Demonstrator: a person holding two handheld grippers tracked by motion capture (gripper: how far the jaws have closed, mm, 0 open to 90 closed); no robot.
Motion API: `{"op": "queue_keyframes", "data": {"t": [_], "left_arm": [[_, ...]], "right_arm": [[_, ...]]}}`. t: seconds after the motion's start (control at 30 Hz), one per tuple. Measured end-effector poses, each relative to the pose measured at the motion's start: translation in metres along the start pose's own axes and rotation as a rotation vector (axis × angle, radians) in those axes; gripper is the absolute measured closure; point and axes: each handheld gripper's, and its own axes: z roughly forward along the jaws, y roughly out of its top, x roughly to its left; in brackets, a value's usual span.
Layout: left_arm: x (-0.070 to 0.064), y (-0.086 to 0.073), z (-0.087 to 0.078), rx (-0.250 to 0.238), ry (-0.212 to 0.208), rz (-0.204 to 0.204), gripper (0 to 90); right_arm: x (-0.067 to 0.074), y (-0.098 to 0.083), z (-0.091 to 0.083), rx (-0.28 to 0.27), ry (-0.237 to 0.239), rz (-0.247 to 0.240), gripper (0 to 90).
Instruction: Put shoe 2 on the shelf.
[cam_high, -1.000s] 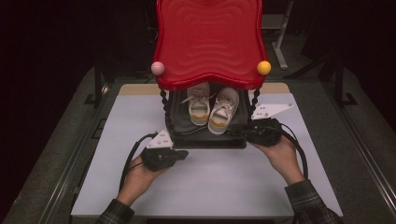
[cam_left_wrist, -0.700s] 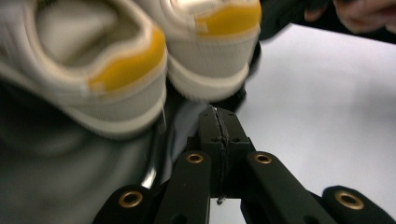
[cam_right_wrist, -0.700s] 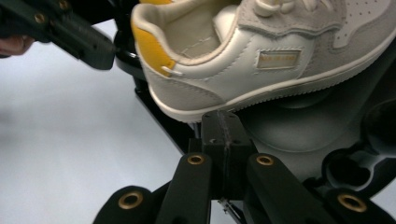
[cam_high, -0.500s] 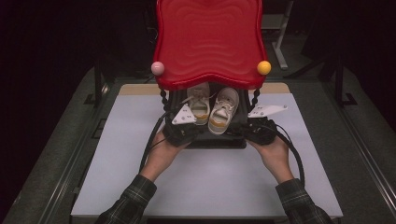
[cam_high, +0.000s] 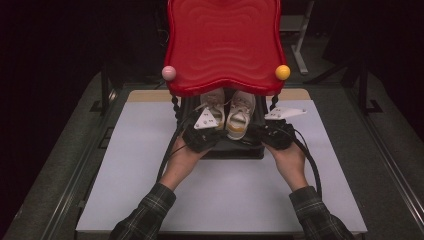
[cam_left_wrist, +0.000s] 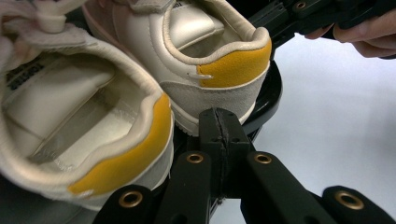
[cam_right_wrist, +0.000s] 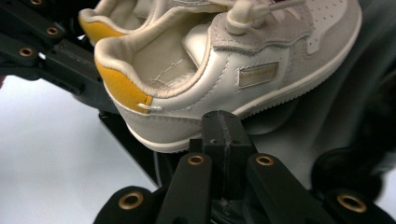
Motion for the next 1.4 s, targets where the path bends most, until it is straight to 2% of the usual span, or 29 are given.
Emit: {"op": "queue_keyframes", "data": {"t": [0.07,0.17,0.33,0.47,0.63,0.7,1.03,1.1,1.4], "left_arm": [[-0.001,0.0,0.0,-0.003,-0.001,-0.003,89.9],[-0.003,-0.001,-0.001,-0.005,-0.015,0.0,89.8],[-0.017,0.003,-0.002,-0.026,-0.026,0.039,89.8],[-0.02,0.009,0.001,-0.039,-0.027,0.048,89.8],[-0.02,0.011,0.005,-0.043,-0.04,0.049,89.9],[-0.019,0.011,0.007,-0.034,-0.028,0.057,89.9],[-0.006,0.011,0.016,-0.02,-0.016,0.029,89.9],[-0.004,0.01,0.018,-0.017,-0.024,0.017,89.9],[-0.004,0.01,0.019,-0.017,-0.027,0.012,89.9]], "right_arm": [[-0.001,-0.001,-0.001,0.002,-0.003,0.003,89.7],[0.0,-0.002,-0.005,-0.004,0.017,0.003,89.6],[0.009,-0.008,-0.012,0.001,0.047,-0.021,89.7],[0.014,-0.009,-0.014,0.008,0.056,-0.031,89.6],[0.013,-0.006,-0.011,-0.011,0.047,-0.024,89.7],[0.012,-0.004,-0.01,-0.013,0.045,-0.023,89.7],[0.008,0.001,0.002,-0.003,0.02,-0.018,89.7],[0.008,0.0,0.005,-0.004,0.021,-0.017,89.7],[0.006,0.0,0.006,-0.006,0.02,-0.013,89.7]]}}
